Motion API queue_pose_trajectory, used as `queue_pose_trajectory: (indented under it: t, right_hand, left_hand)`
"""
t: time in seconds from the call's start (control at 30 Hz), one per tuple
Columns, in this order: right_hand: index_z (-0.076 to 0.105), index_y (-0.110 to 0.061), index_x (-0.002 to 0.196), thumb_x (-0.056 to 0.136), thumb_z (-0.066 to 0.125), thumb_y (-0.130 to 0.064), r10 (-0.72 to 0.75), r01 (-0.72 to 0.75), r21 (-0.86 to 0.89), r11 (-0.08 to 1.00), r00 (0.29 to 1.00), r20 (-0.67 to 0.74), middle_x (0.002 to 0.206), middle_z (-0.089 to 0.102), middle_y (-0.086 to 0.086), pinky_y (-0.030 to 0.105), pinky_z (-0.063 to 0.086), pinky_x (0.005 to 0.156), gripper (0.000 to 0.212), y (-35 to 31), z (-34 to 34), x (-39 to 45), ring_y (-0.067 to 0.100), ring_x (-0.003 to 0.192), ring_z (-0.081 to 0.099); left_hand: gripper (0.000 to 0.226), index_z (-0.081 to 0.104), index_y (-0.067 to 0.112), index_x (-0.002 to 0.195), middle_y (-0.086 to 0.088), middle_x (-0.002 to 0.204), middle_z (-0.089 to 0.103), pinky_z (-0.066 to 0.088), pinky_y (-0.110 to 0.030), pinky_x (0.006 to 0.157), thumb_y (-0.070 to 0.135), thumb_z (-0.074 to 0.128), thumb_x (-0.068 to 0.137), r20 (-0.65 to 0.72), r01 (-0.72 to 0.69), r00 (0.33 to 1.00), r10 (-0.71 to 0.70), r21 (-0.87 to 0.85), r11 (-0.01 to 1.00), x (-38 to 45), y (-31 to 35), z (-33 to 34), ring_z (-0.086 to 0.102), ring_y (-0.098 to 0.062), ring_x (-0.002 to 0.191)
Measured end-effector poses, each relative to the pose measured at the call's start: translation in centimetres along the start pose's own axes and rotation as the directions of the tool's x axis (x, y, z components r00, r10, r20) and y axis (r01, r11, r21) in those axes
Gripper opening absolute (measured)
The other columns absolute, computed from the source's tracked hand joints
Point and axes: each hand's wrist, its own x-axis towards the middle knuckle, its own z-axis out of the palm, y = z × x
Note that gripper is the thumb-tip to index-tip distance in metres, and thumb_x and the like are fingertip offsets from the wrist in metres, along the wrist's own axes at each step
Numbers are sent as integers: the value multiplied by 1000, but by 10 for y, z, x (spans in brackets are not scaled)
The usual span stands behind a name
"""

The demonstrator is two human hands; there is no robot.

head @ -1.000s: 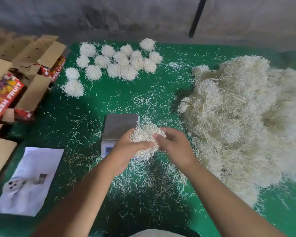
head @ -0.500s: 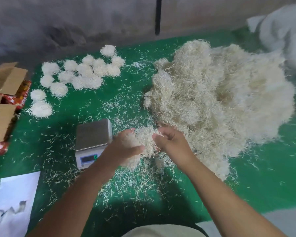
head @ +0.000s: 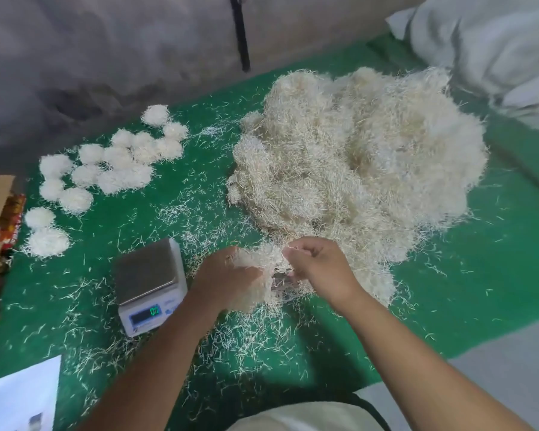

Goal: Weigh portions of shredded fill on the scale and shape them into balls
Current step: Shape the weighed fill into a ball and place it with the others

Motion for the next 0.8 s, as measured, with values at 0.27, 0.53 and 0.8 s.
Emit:
queue_pose_trajectory:
  t: [0.27, 0.53, 0.8]
  right_hand:
    - [78, -35, 100, 99, 73, -39, 12, -10, -46, 999, 999, 50, 75, 72, 13, 52, 65, 82, 7, 14, -12, 4, 24, 66, 68]
    - [77, -34, 93, 100, 71, -36, 4, -7, -97, 995, 999, -33, 74, 75, 7, 52, 64, 80, 10, 12, -21, 14, 23, 63, 65]
    - [76, -21, 95, 102, 69, -26, 39, -55, -79, 995, 982, -184, 72, 75, -2, 37, 62, 68, 11, 20, -40, 21, 18, 60, 71]
  left_hand:
    - [87, 47, 24, 151, 24, 90, 49, 39, -14, 50, 34, 90, 76, -46, 4, 999, -9, -102, 995, 11, -3, -16, 54, 3, 77]
    - [92, 45, 16, 154, -18, 136, 62, 48, -30, 67, 31, 90, 74, -257, -33, 966, 26, -24, 999, 9, -8, -39, 54, -4, 79]
    - [47, 70, 25, 118, 1, 89, 63, 63, -46, 65, 19, 89, 76, -369, -13, 929, 39, 72, 997, 6, -21, -72, 73, -30, 74]
